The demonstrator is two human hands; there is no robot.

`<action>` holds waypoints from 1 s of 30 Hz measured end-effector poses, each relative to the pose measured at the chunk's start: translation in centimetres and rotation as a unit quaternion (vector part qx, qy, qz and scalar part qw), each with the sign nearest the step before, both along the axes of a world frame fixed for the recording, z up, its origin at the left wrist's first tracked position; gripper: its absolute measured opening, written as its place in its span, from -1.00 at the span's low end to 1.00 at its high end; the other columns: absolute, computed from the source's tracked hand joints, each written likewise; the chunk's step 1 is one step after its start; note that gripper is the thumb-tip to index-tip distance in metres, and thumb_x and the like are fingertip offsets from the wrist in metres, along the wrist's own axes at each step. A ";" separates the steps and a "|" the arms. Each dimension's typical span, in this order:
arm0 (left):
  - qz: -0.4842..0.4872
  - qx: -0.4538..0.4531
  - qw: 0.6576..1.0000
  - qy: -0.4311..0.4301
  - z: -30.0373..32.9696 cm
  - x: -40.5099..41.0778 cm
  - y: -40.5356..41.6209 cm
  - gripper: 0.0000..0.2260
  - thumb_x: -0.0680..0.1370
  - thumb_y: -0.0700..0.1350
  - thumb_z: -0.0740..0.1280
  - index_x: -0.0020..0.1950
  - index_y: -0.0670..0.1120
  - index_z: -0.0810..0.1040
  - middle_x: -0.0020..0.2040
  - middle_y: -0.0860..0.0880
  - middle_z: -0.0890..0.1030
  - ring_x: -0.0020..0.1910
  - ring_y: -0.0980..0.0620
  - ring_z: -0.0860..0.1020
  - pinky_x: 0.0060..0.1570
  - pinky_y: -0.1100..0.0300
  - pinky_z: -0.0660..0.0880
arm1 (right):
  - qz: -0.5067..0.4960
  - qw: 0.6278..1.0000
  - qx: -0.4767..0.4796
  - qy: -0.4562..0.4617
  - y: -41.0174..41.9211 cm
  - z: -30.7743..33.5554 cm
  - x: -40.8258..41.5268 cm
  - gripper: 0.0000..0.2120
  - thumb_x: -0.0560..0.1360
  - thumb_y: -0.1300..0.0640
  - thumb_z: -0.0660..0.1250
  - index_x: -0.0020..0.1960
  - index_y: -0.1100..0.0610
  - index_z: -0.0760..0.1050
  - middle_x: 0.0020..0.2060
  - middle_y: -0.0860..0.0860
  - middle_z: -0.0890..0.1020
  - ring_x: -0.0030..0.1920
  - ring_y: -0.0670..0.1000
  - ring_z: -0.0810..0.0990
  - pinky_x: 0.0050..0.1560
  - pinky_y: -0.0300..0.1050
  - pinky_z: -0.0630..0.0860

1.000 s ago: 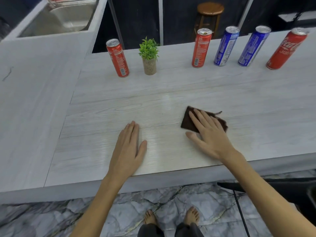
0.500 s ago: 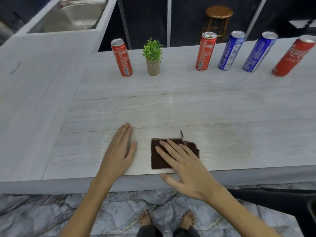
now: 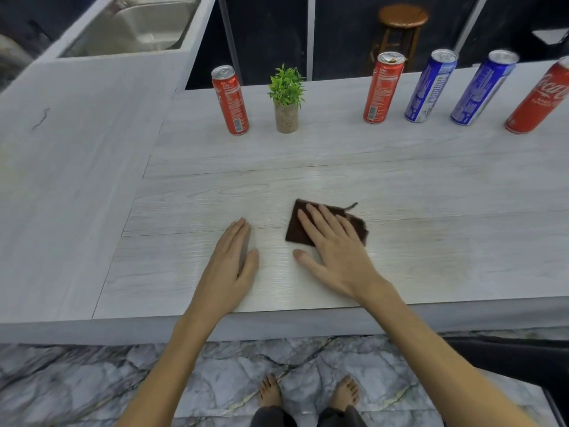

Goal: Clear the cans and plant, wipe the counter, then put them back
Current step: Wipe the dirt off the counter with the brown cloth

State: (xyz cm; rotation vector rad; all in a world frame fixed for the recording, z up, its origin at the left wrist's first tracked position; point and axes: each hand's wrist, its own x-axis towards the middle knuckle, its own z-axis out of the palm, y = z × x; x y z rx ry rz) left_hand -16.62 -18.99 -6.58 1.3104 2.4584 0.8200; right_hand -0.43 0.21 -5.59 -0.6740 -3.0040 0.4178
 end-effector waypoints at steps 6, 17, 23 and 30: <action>0.036 0.001 0.999 0.036 0.5 -4.0 -4.7 -0.50 0.74 0.05 0.11 0.67 -0.05 0.18 0.67 0.12 0.12 0.63 0.25 0.02 0.56 0.38 -0.06 | 0.081 0.996 -0.020 0.018 -5.8 -0.9 2.6 -0.28 0.68 -0.33 0.02 0.72 -0.07 -0.09 0.71 -0.10 -0.04 0.69 -0.09 -0.18 0.68 -0.02 -0.15; 0.049 -0.035 0.996 0.066 -1.0 -8.8 -9.6 -0.49 0.75 -0.01 0.05 0.68 -0.13 0.08 0.69 -0.01 0.07 0.66 0.11 0.01 0.63 0.13 -0.03 | -0.023 1.000 -0.002 -0.014 -0.3 -0.3 -1.1 -0.22 0.60 -0.40 -0.15 0.72 -0.06 -0.07 0.71 -0.09 -0.03 0.70 -0.06 -0.14 0.67 0.01 -0.15; 0.041 -0.027 0.997 0.067 -1.1 -9.0 -9.7 -0.49 0.75 -0.03 0.07 0.68 -0.14 0.09 0.69 -0.03 0.08 0.66 0.08 0.02 0.64 0.07 0.01 | 0.036 0.999 0.011 -0.010 -5.7 -0.3 -8.3 -0.24 0.64 -0.35 -0.06 0.72 0.00 -0.04 0.71 -0.03 0.01 0.70 0.00 -0.09 0.67 0.04 -0.14; 0.044 -0.021 0.997 0.061 -1.3 -9.2 -9.7 -0.48 0.74 0.01 0.06 0.68 -0.11 0.08 0.69 0.02 0.07 0.65 0.14 0.01 0.63 0.10 0.00 | 0.126 0.989 -0.061 0.037 -14.3 -1.2 -3.0 -0.32 0.70 -0.31 0.04 0.72 -0.12 -0.11 0.71 -0.14 -0.04 0.70 -0.08 -0.14 0.67 -0.03 -0.14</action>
